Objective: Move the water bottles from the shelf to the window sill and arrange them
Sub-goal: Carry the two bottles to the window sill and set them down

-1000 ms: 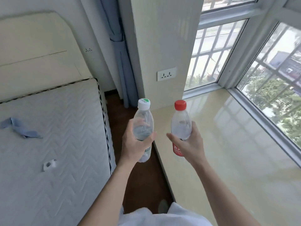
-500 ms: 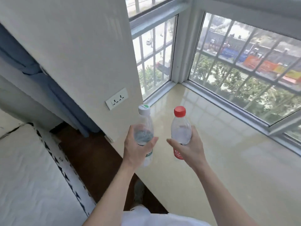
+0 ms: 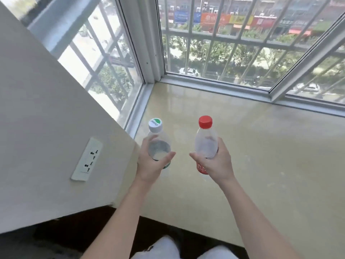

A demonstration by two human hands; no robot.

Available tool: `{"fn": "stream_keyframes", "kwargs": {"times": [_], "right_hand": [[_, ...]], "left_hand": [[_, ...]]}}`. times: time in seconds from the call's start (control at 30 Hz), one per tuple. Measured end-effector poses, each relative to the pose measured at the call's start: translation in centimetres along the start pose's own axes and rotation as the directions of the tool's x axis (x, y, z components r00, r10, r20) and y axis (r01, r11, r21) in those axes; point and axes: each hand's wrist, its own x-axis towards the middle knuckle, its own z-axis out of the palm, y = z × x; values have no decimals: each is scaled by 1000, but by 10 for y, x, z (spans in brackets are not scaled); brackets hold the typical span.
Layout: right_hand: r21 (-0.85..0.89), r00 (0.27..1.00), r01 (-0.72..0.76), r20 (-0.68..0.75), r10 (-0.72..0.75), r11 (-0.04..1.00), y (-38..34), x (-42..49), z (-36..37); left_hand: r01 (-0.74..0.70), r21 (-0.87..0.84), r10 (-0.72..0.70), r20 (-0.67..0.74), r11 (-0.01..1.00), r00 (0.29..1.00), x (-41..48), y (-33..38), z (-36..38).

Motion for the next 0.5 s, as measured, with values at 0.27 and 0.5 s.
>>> {"fn": "stream_keyframes", "kwargs": {"times": [0.27,0.5], "right_hand": [[-16,987,-68,-148,65,998,64,54,4],[-80,993,-64,-103,55,995,143,116,14]], "left_hand": [[139,-14,-135,158,990,978,63,-64,42],[130,64,-140,186,989,973,121,-150,71]]}}
